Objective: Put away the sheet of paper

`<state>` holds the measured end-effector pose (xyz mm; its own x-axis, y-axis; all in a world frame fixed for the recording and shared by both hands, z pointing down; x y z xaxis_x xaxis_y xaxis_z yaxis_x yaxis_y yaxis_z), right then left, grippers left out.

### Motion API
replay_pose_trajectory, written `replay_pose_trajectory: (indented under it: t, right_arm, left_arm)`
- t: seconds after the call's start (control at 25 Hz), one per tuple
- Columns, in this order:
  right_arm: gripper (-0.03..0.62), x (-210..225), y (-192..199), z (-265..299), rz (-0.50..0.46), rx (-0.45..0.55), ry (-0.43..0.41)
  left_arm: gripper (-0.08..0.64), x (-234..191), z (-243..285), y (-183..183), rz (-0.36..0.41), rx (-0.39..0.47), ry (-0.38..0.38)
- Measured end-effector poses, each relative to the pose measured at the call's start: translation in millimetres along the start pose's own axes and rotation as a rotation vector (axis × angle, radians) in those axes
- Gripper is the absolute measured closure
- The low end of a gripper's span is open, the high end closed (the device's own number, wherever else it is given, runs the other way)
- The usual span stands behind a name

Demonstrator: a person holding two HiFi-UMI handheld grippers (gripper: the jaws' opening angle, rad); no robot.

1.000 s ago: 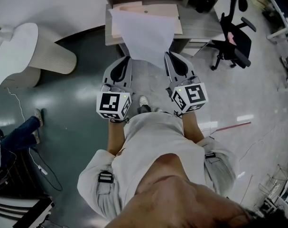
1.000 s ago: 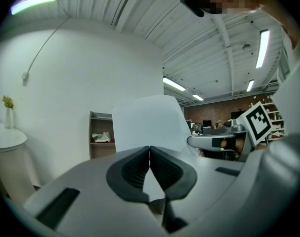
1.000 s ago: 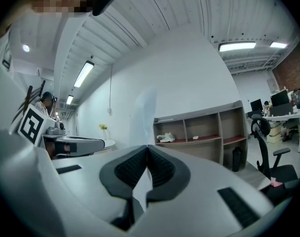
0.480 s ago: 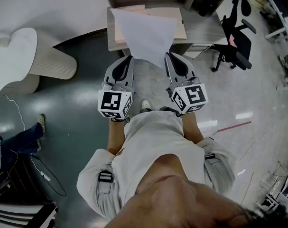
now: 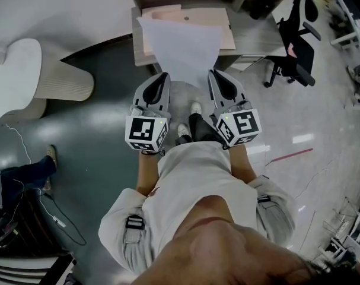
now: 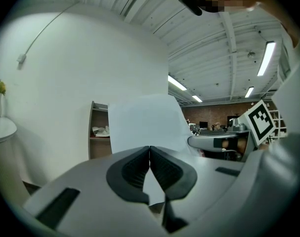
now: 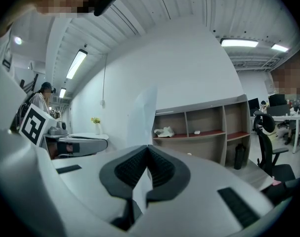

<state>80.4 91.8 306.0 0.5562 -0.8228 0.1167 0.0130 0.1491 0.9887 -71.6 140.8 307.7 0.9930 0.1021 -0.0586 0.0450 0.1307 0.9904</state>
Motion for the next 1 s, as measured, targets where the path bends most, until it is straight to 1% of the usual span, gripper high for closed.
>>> replay_pose_trajectory:
  t: [0.28, 0.6, 1.0]
  right_arm:
    - [0.574, 26, 0, 32, 0.003, 0.007, -0.028]
    - [0.574, 63, -15, 63, -0.011, 0.028, -0.062]
    - [0.574, 100, -29, 91, -0.004, 0.051, -0.099]
  left_arm:
    - [0.538, -11, 33, -5, 0.016, 0.005, -0.014]
    - [0.538, -19, 79, -19, 0.024, 0.023, -0.036]
    - [0.538, -22, 123, -33, 0.045, 0.02, -0.062]
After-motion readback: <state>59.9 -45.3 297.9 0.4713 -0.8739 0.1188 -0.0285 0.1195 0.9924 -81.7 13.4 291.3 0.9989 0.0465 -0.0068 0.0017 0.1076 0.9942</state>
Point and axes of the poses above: the fingertips, and each gripper's own axes: z forward along the fingers, x to its right, y out of its underside, the point moved 4 cm from there along -z, backward along the fingers, and after that the axes turned 8 degrees about -y, right-handed, at the moved point
